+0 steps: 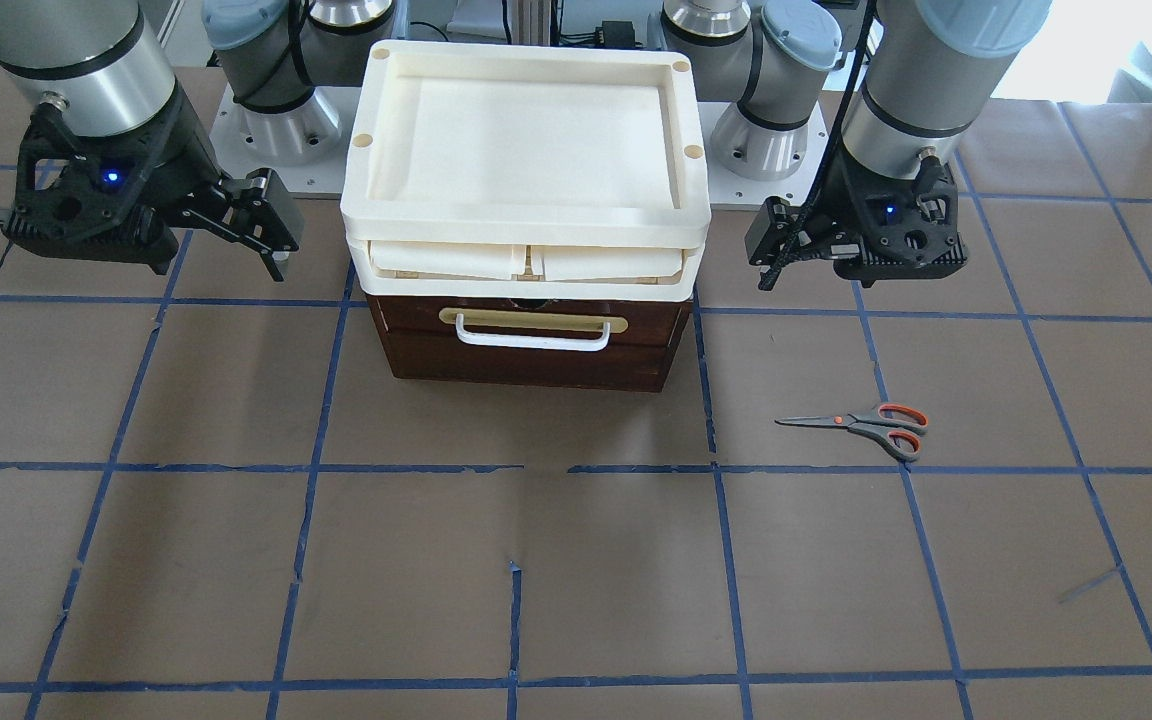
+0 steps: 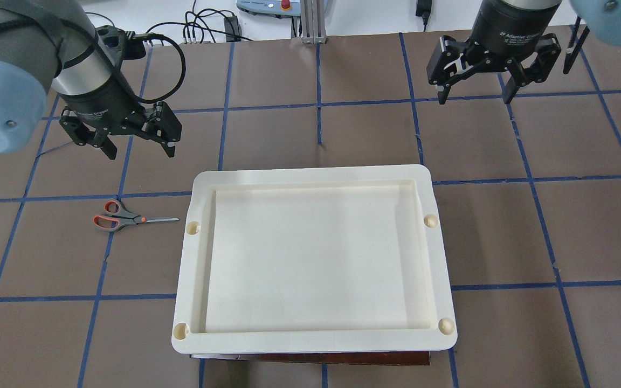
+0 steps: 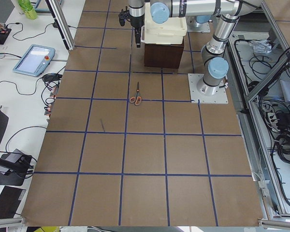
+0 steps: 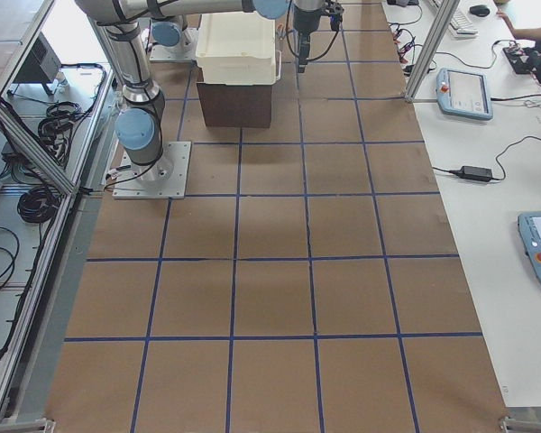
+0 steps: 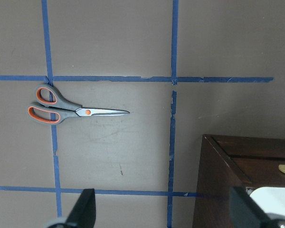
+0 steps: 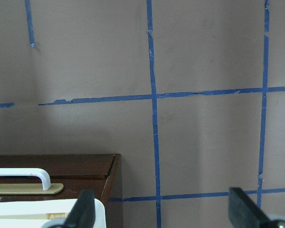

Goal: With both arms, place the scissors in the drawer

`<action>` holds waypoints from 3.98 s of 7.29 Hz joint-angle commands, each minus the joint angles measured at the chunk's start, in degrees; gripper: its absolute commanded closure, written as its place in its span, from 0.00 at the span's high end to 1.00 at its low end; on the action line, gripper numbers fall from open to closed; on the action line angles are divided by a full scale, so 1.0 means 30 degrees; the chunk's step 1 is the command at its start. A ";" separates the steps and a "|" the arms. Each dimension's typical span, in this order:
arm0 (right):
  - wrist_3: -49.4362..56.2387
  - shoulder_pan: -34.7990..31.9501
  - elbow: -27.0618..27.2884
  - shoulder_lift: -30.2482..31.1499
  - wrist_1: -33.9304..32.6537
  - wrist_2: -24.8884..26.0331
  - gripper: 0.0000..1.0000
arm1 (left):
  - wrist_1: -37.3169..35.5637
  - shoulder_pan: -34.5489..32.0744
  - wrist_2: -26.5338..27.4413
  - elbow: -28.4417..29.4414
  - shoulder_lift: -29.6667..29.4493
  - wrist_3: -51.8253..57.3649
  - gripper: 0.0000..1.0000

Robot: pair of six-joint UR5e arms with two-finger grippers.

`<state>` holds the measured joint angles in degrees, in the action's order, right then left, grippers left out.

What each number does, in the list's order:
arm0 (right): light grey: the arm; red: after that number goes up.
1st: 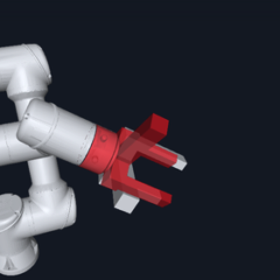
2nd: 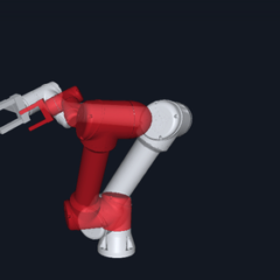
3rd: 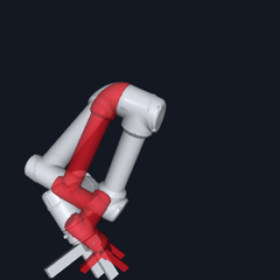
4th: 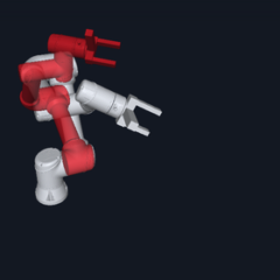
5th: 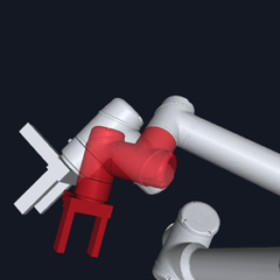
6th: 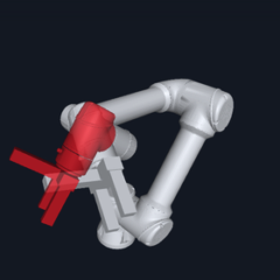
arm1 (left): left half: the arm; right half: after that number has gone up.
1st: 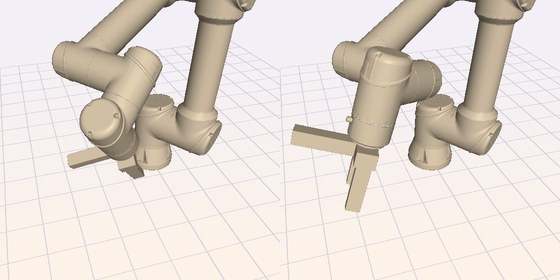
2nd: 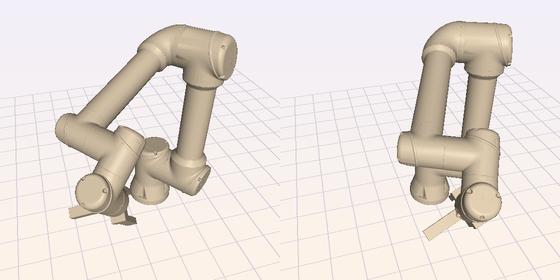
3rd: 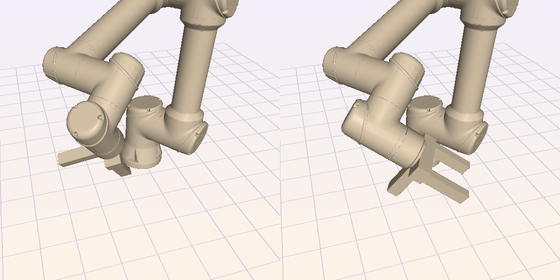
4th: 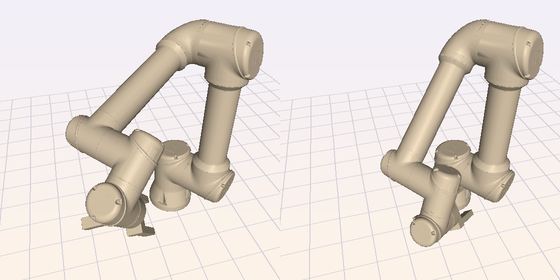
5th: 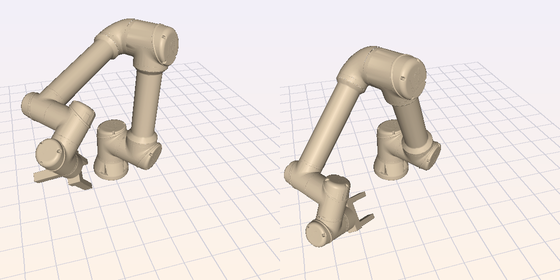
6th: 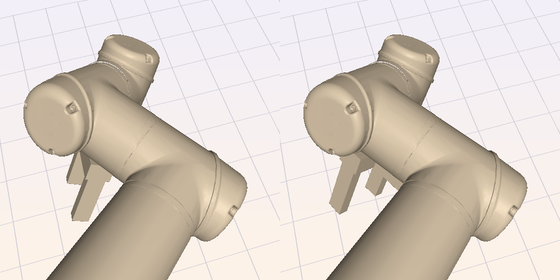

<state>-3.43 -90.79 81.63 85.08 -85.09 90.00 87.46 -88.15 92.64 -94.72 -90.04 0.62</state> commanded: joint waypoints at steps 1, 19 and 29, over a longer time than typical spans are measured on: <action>0.0000 0.0000 0.0006 0.0000 -0.0025 0.0000 1.00 | -0.0061 0.0026 -0.0002 -0.0009 -0.0016 0.0000 1.00; 1.3047 -0.3780 -0.0906 -0.6444 -0.7526 -0.2633 1.00 | -0.1491 0.1281 0.0202 -0.1468 -0.0425 0.0724 1.00; 1.4678 -0.4102 0.0592 -0.6035 -0.5744 -0.4131 1.00 | -0.8058 0.4274 0.2926 -0.3348 -0.6312 0.1876 0.93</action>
<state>40.70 -102.96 83.50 66.71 -104.09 77.36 64.32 -75.41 99.15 -104.65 -106.77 6.62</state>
